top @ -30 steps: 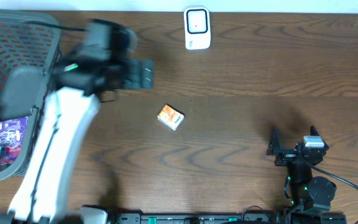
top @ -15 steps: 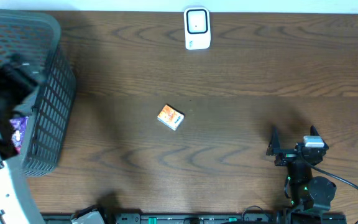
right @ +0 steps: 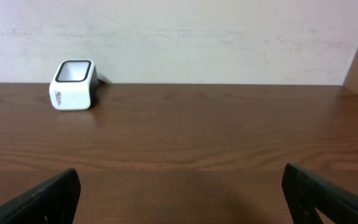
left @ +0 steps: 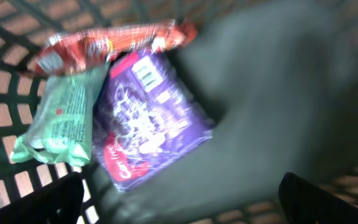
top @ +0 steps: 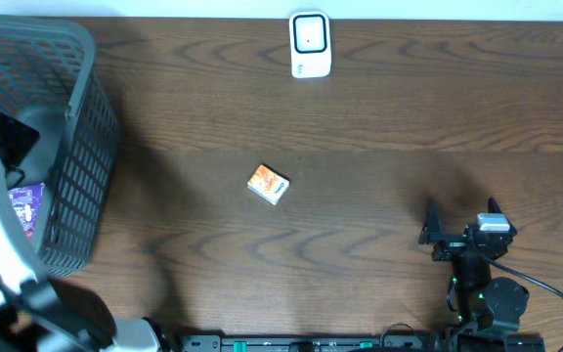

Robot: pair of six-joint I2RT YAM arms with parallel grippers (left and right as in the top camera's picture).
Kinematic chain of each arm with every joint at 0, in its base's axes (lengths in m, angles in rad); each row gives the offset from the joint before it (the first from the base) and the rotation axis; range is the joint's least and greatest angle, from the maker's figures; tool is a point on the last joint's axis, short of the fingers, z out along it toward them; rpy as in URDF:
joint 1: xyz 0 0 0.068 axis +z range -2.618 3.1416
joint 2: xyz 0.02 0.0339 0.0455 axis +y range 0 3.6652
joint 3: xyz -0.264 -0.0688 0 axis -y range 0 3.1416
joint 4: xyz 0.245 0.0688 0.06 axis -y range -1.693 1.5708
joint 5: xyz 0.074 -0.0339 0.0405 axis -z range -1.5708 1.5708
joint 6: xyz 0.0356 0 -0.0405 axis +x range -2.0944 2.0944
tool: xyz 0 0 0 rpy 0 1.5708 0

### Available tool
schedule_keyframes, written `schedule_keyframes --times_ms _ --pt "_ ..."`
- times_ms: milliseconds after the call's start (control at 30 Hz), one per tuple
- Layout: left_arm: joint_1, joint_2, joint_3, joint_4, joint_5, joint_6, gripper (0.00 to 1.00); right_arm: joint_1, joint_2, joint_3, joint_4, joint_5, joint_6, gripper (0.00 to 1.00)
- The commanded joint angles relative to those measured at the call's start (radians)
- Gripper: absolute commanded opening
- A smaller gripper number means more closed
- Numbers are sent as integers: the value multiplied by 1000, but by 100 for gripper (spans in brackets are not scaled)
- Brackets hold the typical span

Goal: Scan the item barcode
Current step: 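Reach the left gripper into the basket and grasp the purple package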

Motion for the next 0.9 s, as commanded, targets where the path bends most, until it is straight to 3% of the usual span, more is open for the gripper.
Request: schedule_keyframes --times_ms 0,200,500,867 --pt "5 87 -10 -35 -136 51 98 -13 -5 0 -4 -3 10 99" --pt "5 202 -20 -98 -148 167 96 -13 -5 0 -4 -3 10 99" --pt "5 235 -135 -88 -137 177 95 -13 -5 0 -4 -3 10 99" --pt "5 236 -188 61 -68 179 95 -13 -5 0 -4 -3 10 99"
